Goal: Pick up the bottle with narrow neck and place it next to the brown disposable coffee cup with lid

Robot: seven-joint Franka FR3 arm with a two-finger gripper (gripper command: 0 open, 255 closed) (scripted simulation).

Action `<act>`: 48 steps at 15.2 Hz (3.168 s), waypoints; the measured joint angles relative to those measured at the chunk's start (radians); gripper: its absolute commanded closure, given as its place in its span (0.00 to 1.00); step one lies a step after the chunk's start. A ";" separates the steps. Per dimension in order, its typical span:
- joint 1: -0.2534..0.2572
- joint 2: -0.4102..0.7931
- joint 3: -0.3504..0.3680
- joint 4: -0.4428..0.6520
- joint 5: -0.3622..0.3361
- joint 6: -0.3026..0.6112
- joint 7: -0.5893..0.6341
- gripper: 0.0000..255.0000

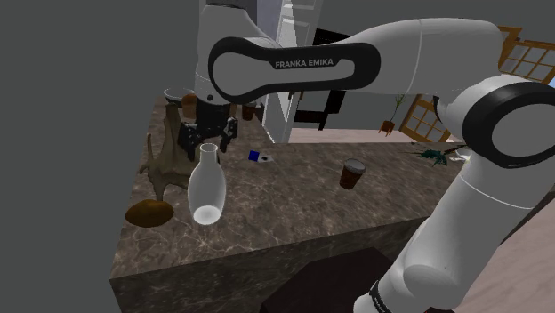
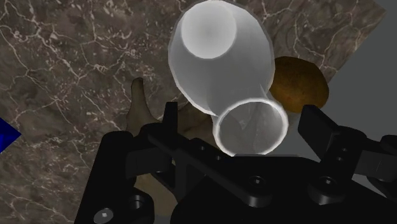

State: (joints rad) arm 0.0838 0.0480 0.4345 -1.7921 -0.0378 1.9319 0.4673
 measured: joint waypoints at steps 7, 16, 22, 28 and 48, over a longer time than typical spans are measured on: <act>0.000 0.000 0.000 0.000 0.000 0.001 0.000 1.00; 0.001 -0.004 0.001 0.024 0.002 -0.027 0.000 1.00; 0.002 0.000 0.001 0.105 0.001 -0.105 -0.001 1.00; 0.004 0.012 0.003 0.200 -0.004 -0.189 0.000 1.00; 0.052 0.149 0.022 0.650 -0.071 -0.515 0.030 1.00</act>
State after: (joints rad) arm 0.1357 0.1973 0.4565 -1.1421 -0.1090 1.4164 0.4968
